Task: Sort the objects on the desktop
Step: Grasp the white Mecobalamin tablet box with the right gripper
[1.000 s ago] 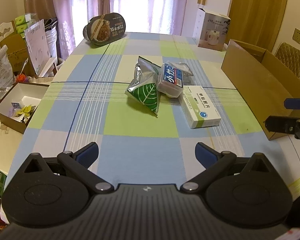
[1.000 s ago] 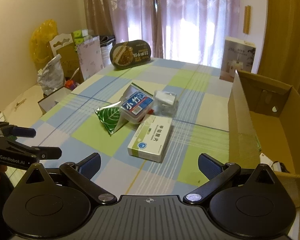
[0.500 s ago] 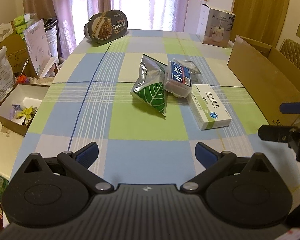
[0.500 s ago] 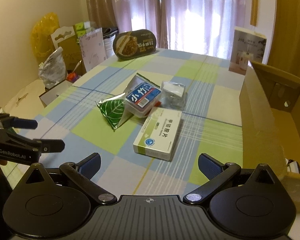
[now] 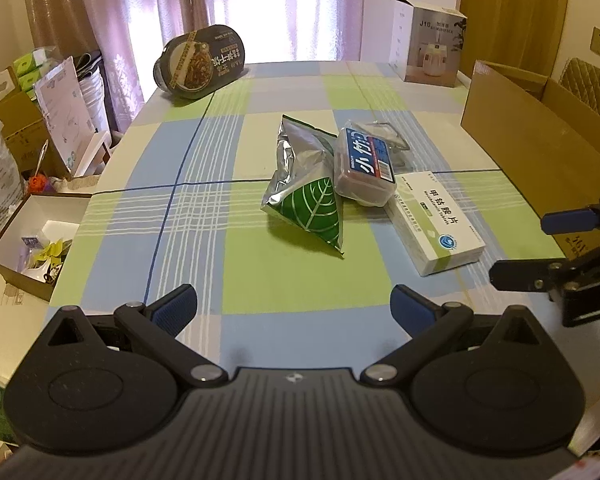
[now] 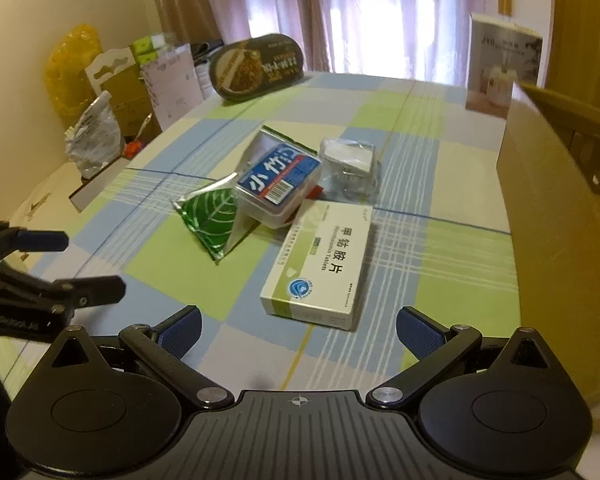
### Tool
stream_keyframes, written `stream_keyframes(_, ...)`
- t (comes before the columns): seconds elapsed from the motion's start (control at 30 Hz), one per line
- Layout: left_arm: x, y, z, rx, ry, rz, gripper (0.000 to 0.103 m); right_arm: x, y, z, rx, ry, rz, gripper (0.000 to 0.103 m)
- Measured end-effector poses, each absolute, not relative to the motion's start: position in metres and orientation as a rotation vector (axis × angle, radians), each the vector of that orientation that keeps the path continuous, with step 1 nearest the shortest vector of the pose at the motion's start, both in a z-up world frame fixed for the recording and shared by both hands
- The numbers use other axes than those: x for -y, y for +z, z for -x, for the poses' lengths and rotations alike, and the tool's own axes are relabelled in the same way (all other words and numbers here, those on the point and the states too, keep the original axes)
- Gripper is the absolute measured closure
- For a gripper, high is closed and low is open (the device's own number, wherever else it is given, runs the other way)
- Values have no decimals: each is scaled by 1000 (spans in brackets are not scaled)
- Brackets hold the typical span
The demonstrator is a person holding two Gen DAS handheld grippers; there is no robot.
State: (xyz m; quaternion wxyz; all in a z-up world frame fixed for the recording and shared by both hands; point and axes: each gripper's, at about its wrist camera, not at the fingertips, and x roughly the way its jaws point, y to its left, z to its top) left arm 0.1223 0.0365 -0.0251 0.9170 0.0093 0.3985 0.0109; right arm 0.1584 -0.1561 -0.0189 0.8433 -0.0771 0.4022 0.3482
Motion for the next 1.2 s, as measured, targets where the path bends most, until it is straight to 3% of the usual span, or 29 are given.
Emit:
stream_keyframes(0.7,-43,-55,-170,-837,-6,-80,2,113,-57,-217,-910,689,166,3)
stream_keyframes(1.0,-47,-63,-183,-849,-3,-70,2,104,-67,-223,-931,678,191,14)
stream_keyframes(1.13,-45,-63,-187,-846,-12,-78,2,103,-68,-224,-930,663,201,27)
stream_keyframes(1.2,-43,-63,-188,-844,-16,-84,2,104,-68,-224,-922,655,204,29)
